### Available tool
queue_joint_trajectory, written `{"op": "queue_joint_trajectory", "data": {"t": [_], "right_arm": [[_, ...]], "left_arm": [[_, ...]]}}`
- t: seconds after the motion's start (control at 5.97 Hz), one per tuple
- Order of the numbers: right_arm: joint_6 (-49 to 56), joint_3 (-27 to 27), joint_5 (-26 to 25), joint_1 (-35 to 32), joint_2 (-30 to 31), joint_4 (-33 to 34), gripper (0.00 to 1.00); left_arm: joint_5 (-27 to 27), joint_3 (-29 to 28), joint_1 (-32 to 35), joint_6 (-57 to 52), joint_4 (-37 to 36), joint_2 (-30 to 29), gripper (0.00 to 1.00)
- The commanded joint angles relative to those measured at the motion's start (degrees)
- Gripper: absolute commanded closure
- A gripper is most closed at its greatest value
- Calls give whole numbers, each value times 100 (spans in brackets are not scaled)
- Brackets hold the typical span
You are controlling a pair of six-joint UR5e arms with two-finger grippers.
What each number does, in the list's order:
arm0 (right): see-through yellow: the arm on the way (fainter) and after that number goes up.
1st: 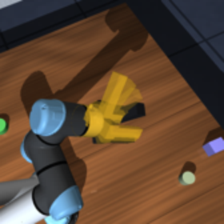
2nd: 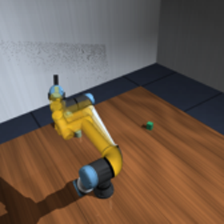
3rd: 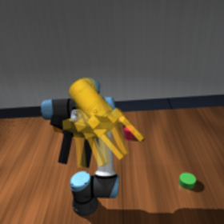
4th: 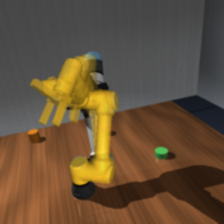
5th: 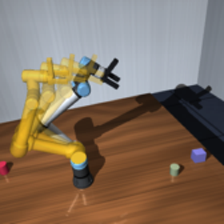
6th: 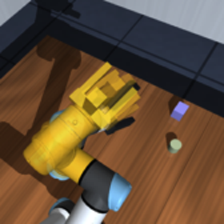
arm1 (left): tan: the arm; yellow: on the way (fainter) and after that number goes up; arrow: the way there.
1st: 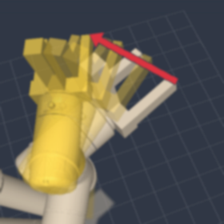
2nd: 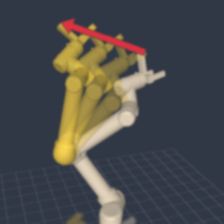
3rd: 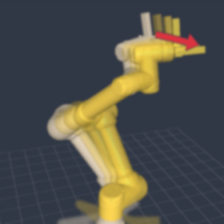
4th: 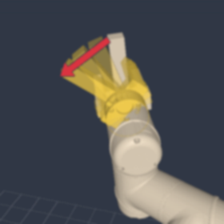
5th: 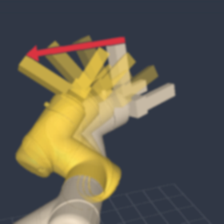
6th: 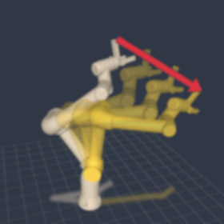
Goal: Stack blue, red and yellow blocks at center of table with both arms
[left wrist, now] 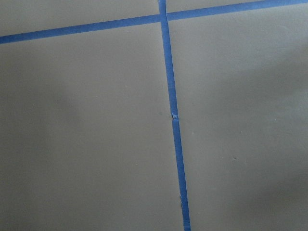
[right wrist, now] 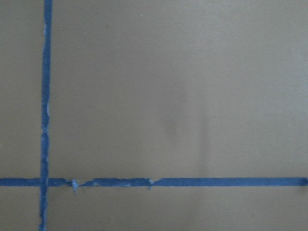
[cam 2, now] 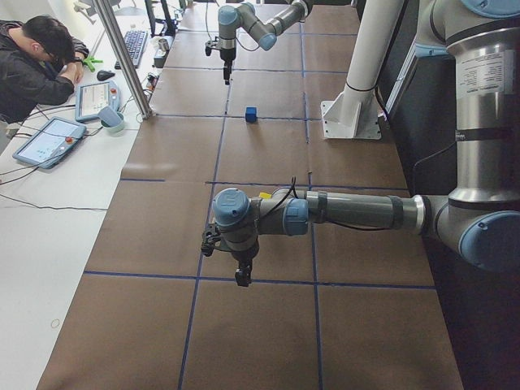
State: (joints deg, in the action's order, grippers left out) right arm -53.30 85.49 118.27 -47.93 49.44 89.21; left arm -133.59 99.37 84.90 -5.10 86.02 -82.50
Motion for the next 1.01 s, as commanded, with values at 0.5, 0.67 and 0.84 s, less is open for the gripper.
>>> {"op": "queue_joint_trajectory", "data": {"t": [0.5,0.67,0.84], "right_arm": [[4880,1627,1039,-2505,3591,-44,0],[5900,1689,1154,-3050,4225,-62,0],[6615,1690,1346,-3612,4736,-62,0]], "left_arm": [[26,57,-158,53,20,-580,0],[35,56,-184,53,20,-844,0],[35,4,-193,53,20,-1038,0]]}}
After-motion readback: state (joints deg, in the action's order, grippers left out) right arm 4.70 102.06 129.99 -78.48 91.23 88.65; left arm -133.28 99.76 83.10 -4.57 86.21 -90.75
